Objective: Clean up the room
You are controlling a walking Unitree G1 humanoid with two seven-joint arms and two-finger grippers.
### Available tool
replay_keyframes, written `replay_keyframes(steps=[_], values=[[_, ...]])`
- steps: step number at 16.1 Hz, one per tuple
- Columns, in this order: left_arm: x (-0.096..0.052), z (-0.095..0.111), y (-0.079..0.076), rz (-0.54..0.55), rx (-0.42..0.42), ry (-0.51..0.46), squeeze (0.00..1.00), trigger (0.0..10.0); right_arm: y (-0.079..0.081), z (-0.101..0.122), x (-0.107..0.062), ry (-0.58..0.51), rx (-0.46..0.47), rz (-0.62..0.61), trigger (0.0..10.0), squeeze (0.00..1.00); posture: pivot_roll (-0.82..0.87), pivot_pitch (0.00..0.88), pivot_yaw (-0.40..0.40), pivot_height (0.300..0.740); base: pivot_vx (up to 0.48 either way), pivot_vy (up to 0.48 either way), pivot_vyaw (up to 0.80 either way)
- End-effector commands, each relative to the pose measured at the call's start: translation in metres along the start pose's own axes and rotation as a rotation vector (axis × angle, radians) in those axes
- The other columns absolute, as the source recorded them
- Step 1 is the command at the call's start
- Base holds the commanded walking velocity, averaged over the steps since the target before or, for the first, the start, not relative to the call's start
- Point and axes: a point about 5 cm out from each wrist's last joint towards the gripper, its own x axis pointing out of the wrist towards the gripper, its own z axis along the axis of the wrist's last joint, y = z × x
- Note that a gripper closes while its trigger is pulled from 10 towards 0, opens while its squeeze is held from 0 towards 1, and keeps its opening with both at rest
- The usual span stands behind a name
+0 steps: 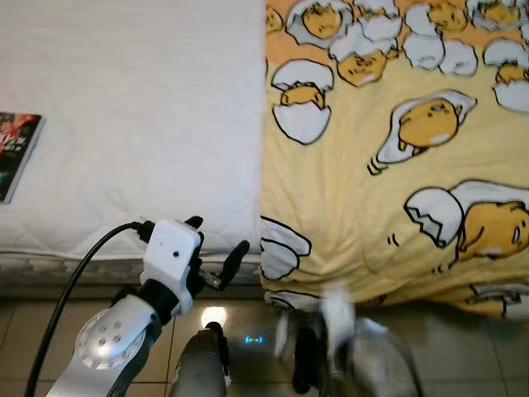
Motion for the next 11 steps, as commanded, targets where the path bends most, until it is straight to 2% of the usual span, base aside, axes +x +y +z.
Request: replay_keyframes(steps=[1,2,3,4,5,7,8,11], values=[[0.006,-0.003,-0.005,-0.037,-0.009,-0.004,0.0,10.0,-0.012,0.026,0.001,-0.102,-0.055,-0.029,10.0,0.0,0.17,0.244,-0.013,0.74,0.0,0.0,0.0],[0.012,-0.002,-0.004,-0.037,-0.003,-0.015,0.0,10.0,-0.016,0.045,0.003,-0.18,-0.059,-0.054,10.0,0.0,0.16,0.226,-0.015,0.74,0.0,0.0,0.0],[0.018,-0.001,-0.002,-0.021,0.011,-0.024,0.0,10.0,-0.019,0.076,0.004,-0.306,-0.055,-0.089,10.0,0.0,0.16,0.21,-0.018,0.74,0.0,0.0,0.0],[0.021,-0.002,0.0,-0.01,0.016,-0.027,0.0,10.0,-0.019,0.089,0.003,-0.359,-0.05,-0.101,10.0,0.0,0.15,0.192,-0.021,0.74,0.0,0.0,0.0],[0.027,-0.003,0.006,0.04,0.011,-0.036,0.0,10.0,-0.022,0.126,-0.002,-0.514,-0.035,-0.132,10.0,0.0,0.14,0.164,-0.027,0.74,0.0,0.0,0.0],[0.035,-0.003,0.012,0.118,-0.011,-0.053,0.0,10.0,-0.024,0.16,-0.013,-0.656,-0.03,-0.158,10.0,0.0,0.12,0.121,-0.038,0.74,0.0,0.0,0.0],[0.043,0.001,0.018,0.224,-0.044,-0.105,0.0,10.0,-0.027,0.19,-0.03,-0.791,-0.03,-0.199,10.0,0.0,0.1,0.074,-0.047,0.74,0.0,0.0,0.0],[0.051,0.0,0.023,0.341,-0.052,-0.132,0.0,10.0,-0.035,0.199,-0.051,-0.875,-0.03,-0.289,10.0,0.0,0.08,0.02,-0.05,0.74,0.0,0.0,0.0]])
